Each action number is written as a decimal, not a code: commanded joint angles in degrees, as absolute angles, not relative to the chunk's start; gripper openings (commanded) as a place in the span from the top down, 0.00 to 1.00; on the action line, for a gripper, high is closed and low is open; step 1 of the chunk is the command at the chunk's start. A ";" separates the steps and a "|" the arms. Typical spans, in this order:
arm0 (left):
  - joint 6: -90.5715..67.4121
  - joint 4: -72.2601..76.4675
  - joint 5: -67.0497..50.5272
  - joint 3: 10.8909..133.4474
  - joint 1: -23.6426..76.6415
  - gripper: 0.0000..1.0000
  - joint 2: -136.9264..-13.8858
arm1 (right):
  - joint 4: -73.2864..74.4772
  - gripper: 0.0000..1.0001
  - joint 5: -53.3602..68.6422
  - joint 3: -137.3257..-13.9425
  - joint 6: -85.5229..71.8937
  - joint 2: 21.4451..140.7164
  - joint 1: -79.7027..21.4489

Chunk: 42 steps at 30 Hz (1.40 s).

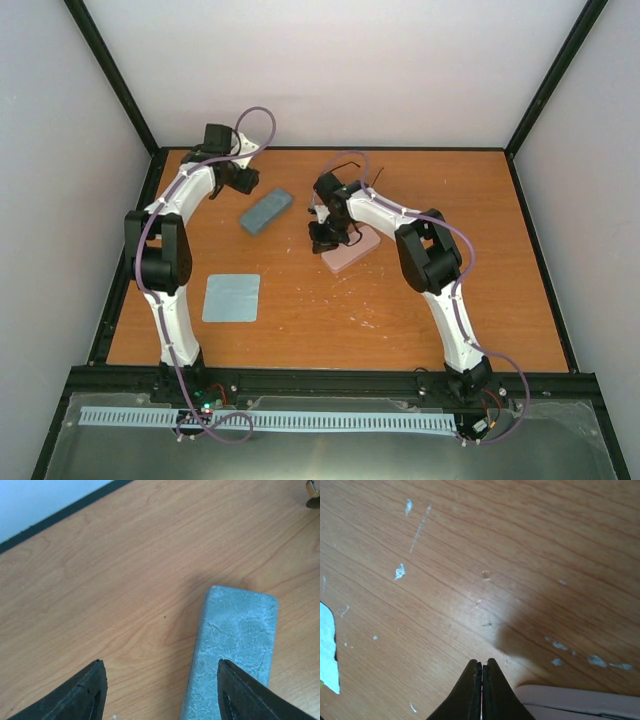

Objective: Organize the sunglasses
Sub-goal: Move the sunglasses case at the center of the board.

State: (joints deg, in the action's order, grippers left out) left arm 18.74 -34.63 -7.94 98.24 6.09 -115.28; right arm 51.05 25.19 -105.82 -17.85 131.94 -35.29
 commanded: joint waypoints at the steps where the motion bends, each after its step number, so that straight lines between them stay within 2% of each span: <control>1: 18.01 -33.35 -9.57 96.33 5.63 0.40 -113.60 | 55.54 0.97 22.40 -105.93 -17.27 132.57 -35.07; 14: 16.35 -33.11 -14.29 96.11 5.63 0.43 -114.72 | 47.50 0.96 20.03 -84.45 -20.92 121.03 -28.88; 31: 15.95 -32.05 -14.68 94.36 5.66 0.44 -113.91 | 50.00 0.95 19.17 -100.05 -17.37 130.06 -27.16; 37: 15.56 -31.91 -15.06 93.79 5.68 0.44 -113.73 | 49.18 0.96 16.00 -101.43 -19.48 132.06 -27.14; 42: 15.63 -31.44 -15.43 93.28 5.63 0.44 -113.81 | 45.93 0.97 12.34 -97.79 -24.53 129.83 -24.90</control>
